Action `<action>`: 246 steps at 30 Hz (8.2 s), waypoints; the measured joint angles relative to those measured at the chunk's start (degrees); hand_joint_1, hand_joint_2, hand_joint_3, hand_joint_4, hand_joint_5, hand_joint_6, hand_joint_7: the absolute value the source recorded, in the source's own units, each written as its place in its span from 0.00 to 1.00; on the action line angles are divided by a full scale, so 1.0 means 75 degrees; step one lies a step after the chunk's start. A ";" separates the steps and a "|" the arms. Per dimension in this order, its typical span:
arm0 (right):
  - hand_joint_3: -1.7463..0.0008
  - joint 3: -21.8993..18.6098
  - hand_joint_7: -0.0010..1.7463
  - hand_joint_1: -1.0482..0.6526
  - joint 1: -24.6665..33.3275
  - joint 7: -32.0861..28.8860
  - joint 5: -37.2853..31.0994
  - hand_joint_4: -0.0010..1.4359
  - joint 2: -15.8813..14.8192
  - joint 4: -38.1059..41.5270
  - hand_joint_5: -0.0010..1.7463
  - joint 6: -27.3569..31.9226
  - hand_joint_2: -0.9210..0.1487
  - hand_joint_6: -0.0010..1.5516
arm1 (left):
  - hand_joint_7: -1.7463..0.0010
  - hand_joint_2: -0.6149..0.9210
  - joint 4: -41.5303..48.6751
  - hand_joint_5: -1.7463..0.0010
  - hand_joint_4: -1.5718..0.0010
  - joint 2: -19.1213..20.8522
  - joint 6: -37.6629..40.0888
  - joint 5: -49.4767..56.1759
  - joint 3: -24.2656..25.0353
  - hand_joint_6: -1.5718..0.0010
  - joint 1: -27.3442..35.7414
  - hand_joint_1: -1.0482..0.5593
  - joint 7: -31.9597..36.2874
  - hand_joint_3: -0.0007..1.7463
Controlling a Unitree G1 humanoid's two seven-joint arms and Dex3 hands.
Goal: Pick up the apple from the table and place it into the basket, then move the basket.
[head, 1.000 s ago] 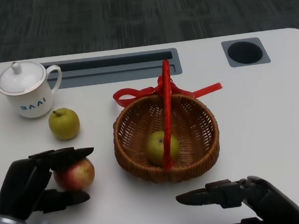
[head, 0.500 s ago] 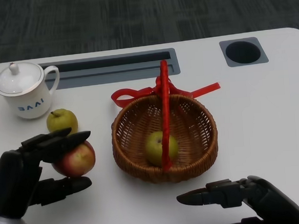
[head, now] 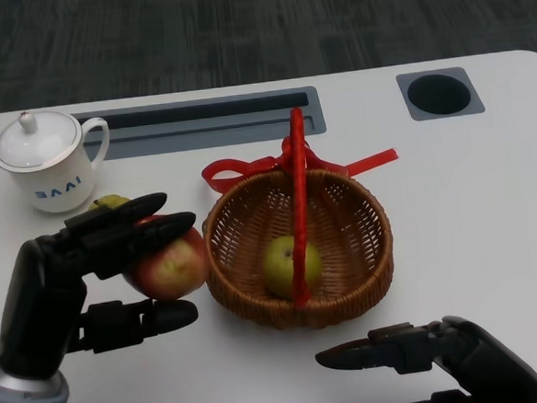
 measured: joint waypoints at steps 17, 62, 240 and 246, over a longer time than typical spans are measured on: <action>0.99 0.0099 0.00 0.32 0.0006 0.0005 0.0030 0.58 0.0076 -0.0024 0.00 0.0078 0.00 0.52 | 0.99 0.85 -0.0087 0.98 0.16 -0.1043 0.0316 -0.0271 0.0033 0.22 -0.0756 0.58 -0.1385 0.00; 0.99 -0.0091 0.00 0.32 0.0123 -0.0033 0.0041 0.59 0.0056 -0.0314 0.00 0.0059 0.00 0.51 | 1.00 0.85 0.2073 1.00 0.83 -0.0941 0.1332 -0.0632 -0.0830 0.84 -0.2677 0.15 -0.3831 0.01; 1.00 -0.0167 0.02 0.03 -0.7282 -0.2469 -0.3809 0.22 -0.0930 0.6775 0.03 0.4388 0.05 0.17 | 1.00 0.90 0.0211 1.00 0.44 -0.0617 -0.0752 -0.2251 0.1595 0.51 0.1362 0.27 -0.4273 0.00; 1.00 -0.0901 0.01 0.02 -0.6632 -0.2015 -0.2903 0.27 -0.1255 0.6558 0.02 0.3360 0.03 0.21 | 1.00 0.90 0.0149 1.00 0.44 -0.0611 -0.0748 -0.2260 0.1587 0.51 0.1360 0.27 -0.4274 0.00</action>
